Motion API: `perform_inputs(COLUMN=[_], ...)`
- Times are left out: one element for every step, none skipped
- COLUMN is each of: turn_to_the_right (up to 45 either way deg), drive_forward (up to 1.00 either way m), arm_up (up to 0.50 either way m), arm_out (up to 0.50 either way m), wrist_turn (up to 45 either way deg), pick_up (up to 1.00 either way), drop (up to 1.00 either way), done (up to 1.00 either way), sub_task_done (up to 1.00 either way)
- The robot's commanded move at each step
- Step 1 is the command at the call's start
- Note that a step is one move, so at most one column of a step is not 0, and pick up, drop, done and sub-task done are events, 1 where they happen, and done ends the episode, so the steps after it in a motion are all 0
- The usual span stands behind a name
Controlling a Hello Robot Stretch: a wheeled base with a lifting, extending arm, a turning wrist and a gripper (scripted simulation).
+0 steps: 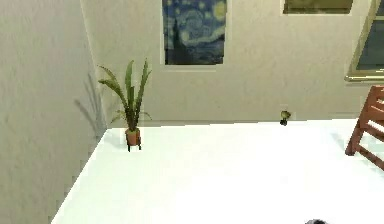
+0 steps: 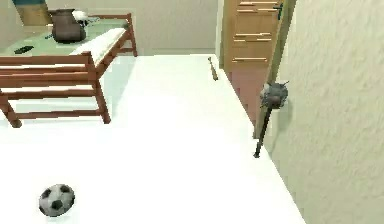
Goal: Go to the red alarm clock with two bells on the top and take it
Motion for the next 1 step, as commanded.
perform_inputs(turn_to_the_right=[45.0], drive_forward=[0.00], arm_up=[0.00], arm_out=[0.00], wrist_turn=[0.0], pick_up=[0.00], drop=[0.00], done=[0.00], sub_task_done=[0.00])
